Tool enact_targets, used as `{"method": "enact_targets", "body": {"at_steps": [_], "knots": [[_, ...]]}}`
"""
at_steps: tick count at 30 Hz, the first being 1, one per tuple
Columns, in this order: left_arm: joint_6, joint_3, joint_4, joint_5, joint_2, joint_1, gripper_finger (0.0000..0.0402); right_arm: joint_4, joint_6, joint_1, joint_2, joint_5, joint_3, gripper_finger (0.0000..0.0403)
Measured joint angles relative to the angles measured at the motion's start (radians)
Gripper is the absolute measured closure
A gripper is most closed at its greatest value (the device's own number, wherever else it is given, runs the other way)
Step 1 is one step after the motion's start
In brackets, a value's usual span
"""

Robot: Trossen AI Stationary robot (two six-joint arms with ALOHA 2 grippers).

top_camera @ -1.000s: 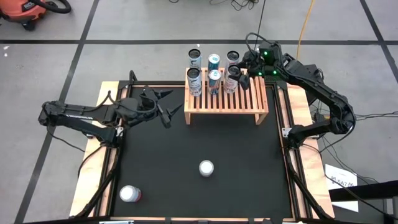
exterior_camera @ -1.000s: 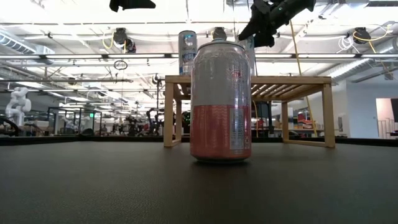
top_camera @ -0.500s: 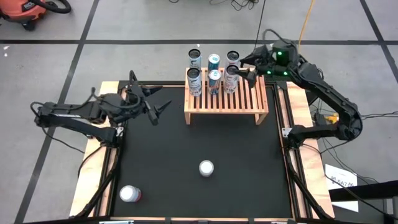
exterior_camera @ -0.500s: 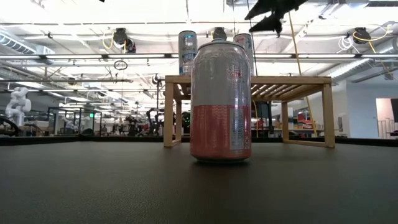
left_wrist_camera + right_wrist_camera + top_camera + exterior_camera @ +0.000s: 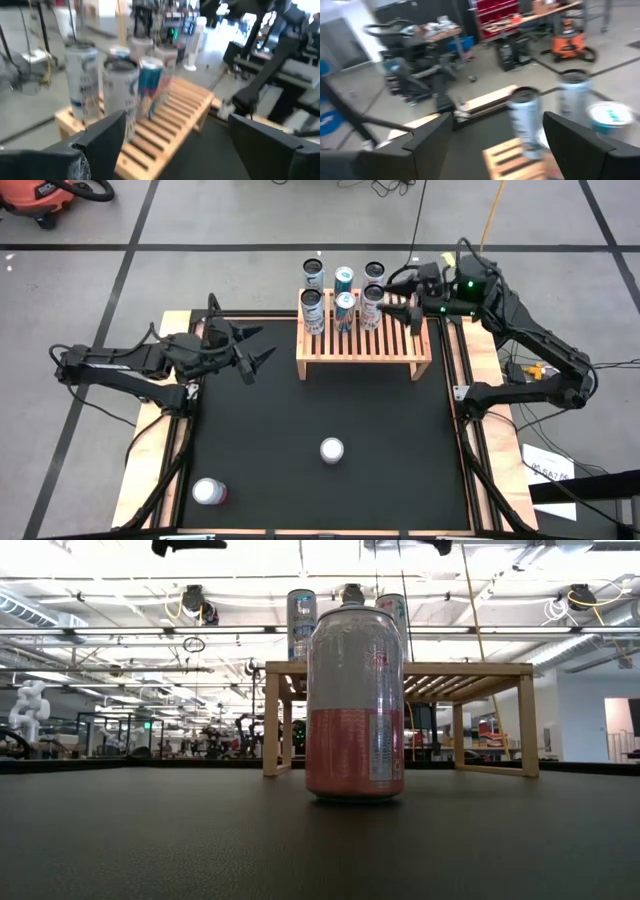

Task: Place canned beverage on shelf
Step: Put the white soda can on the shelf

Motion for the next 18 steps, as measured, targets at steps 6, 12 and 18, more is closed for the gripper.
{"method": "enact_targets", "body": {"at_steps": [6,12,18], "knots": [[-0.139,0.0,-0.136,0.122,0.0,-0.029,0.0052,0.04,0.048,0.19,0.022,0.103,0.0,0.0101],[-0.217,0.0,-0.243,0.199,0.0,-0.138,0.0052,0.147,0.081,0.353,0.072,0.248,0.0,0.0101],[-0.311,0.0,-0.321,0.282,0.0,-0.287,0.0052,0.179,0.129,0.481,0.138,0.356,0.0,0.0101]]}}
